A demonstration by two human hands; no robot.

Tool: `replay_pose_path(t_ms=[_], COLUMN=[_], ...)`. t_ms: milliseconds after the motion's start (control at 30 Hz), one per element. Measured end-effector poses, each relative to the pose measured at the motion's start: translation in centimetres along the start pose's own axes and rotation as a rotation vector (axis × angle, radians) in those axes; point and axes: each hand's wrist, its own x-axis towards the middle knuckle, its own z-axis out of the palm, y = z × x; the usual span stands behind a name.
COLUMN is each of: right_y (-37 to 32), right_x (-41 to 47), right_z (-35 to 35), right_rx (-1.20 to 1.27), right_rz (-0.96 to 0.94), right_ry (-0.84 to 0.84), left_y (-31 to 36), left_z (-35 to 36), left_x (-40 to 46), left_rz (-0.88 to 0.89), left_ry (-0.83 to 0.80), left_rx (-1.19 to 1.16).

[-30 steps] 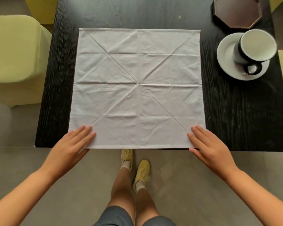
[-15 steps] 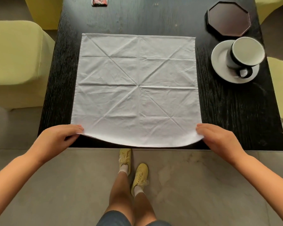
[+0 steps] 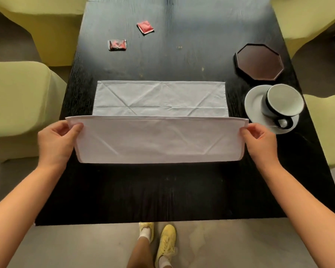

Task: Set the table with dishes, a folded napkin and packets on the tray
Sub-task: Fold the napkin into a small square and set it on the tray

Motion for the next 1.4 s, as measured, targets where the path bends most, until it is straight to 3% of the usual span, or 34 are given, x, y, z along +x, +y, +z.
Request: replay_pose_path(t_ms=[333,633,1200,1300,1400], right_y=[-2.4,-2.2,-3.3,-3.5,-2.7], right_x=[10.1,15.0,15.7,14.2,9.9], right_z=[4.3,7.9,8.9,8.8,8.1], right_rx=[-0.003,-0.118,-0.379,-0.418,-0.497], right_rz=[0.132,0.231,0.286,0.179,0.061], right_ry=[0.084,0.13,0.164,0.172,0.149], left_y=[1.2,-0.9,-0.7,-0.1,0.0], left_z=[5.1,7.4,9.2,9.0,8.1], left_x=[11.1,15.9,16.8,15.3,10.0], left_rz=[0.076,0.035,-0.005,0.051,0.231], left_ry=[-0.014,0.029,0.112,0.102,-0.024], left_rx=[0.17,0.329,0.586,0.553,0.633])
